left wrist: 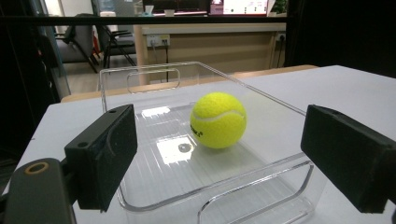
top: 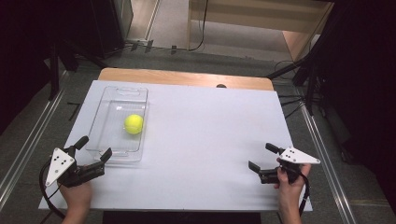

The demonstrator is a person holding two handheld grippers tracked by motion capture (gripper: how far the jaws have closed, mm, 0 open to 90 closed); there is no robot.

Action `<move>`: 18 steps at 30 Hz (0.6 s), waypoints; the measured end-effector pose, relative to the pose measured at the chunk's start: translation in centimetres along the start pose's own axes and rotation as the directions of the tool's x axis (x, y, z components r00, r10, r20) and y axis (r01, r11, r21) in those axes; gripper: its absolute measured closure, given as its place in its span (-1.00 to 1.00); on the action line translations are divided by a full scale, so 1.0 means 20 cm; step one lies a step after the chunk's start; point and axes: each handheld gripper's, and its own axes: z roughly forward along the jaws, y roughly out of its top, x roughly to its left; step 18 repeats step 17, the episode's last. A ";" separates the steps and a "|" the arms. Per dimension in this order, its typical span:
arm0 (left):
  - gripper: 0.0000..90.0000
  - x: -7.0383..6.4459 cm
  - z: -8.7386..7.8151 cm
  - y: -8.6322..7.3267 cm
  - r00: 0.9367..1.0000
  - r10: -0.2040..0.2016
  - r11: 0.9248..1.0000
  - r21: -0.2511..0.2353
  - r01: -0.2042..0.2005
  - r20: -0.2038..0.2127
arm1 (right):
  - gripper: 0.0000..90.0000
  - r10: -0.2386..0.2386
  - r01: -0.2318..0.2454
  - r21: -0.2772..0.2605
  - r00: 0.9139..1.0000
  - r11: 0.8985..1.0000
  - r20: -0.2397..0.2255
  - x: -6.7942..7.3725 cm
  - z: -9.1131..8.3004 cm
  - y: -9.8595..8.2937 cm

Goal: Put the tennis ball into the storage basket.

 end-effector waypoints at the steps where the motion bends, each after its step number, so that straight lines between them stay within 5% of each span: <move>1: -0.75 0.00 0.00 0.00 1.000 -0.001 1.000 0.000 0.001 -0.002 | -1.00 0.005 -0.005 -0.012 1.000 1.000 -0.001 0.00 -0.01 -0.01; 18: -0.75 0.01 0.00 0.00 1.000 -0.009 1.000 -0.006 0.009 0.003 | -1.00 0.060 -0.057 -0.105 0.998 0.993 0.024 -0.06 -0.05 -0.12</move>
